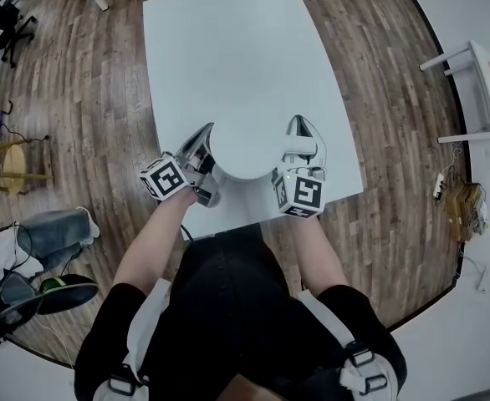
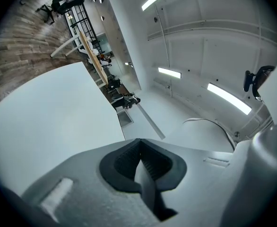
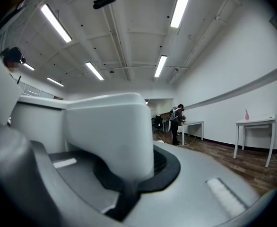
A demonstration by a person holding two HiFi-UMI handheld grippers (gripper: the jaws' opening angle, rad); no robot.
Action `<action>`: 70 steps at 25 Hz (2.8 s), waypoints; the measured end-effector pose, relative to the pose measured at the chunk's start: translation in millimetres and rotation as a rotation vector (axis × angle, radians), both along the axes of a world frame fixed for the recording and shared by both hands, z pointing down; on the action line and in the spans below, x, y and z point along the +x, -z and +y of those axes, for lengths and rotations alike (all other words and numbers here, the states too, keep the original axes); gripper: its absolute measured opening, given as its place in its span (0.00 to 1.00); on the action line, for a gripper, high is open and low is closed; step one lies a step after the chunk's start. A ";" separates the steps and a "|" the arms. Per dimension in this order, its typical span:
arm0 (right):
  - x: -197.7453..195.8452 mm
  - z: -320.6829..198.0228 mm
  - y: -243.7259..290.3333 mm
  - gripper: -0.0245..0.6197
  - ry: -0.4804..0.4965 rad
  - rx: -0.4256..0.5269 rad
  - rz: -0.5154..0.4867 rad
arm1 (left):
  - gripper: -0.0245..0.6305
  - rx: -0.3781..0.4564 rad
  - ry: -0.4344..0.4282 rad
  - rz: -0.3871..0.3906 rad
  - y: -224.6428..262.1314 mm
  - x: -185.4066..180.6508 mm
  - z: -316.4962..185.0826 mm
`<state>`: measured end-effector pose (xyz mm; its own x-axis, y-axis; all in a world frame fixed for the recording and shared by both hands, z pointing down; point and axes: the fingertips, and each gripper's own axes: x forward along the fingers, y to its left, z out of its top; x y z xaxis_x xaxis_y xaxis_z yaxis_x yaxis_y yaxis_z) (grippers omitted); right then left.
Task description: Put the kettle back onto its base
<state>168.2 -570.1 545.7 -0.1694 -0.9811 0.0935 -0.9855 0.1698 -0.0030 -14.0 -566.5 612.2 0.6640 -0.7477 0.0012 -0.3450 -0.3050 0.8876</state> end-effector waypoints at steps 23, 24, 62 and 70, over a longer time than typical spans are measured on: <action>0.9 7.2 -16.4 0.05 -0.007 -0.005 0.009 | 0.03 -0.004 0.011 -0.031 -12.8 -0.7 3.2; 0.6 6.7 -16.5 0.05 -0.005 -0.002 0.007 | 0.03 -0.007 0.006 -0.024 -13.5 -0.3 3.3; 28.0 140.7 -9.4 0.16 -0.116 -0.063 -0.085 | 0.03 0.266 0.012 -0.144 48.0 -27.4 106.5; 45.8 201.6 10.5 0.11 -0.058 -0.035 -0.067 | 0.03 0.291 0.059 -0.169 70.2 -7.1 160.3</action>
